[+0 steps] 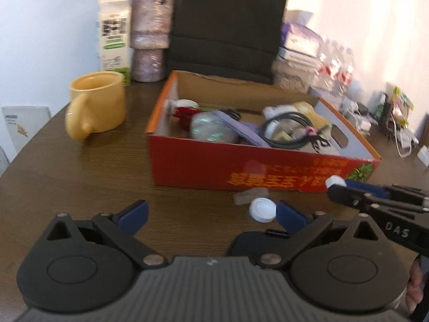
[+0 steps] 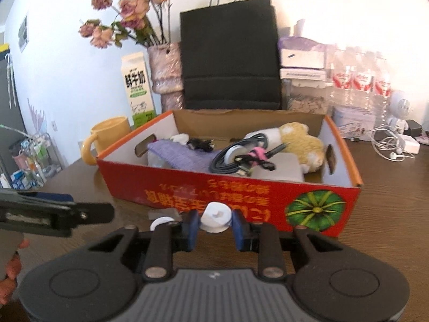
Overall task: Organize objects
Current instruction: 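Grasp a small white cap on the table with the right tool, then grasp the other white cap with the left tool while the right tool holds its cap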
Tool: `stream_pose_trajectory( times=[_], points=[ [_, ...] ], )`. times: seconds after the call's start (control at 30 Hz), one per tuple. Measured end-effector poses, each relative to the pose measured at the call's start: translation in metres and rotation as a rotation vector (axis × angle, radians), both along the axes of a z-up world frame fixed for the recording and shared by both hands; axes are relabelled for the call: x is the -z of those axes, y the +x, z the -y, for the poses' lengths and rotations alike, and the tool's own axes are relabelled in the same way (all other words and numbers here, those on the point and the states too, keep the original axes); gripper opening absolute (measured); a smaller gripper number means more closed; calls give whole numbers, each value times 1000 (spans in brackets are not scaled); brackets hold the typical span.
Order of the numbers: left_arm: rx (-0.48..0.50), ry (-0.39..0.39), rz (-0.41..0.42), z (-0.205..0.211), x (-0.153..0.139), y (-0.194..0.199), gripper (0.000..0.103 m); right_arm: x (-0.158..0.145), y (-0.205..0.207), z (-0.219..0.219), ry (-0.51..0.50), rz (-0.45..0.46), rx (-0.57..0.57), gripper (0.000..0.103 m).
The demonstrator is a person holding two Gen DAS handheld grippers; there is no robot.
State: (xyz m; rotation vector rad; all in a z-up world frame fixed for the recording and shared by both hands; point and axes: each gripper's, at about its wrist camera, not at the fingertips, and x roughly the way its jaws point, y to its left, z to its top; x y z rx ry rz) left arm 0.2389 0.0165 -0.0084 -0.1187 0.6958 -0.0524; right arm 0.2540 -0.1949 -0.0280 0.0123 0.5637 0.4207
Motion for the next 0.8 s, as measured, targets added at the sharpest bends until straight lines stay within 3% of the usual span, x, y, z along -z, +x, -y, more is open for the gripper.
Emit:
stream_pose_trajectory(
  times=[0.37,0.47,0.53,0.67,0.8],
  points=[
    [63,103,-63,60,6,29,103,-10,-10,48,60,50,36,26],
    [59,126,-86,70,11,36,96,-13,-12,55,71,60,38,26],
    [47,128,-105,72,14,40,87,-14,-14,59,78,68,38,26],
    [37,139,-127,78,18,44,83,-16,-17,61,84,75,33,26],
    [32,144,-145,82,23,48,71,-18,-20,60,88,86,23,26]
  ],
)
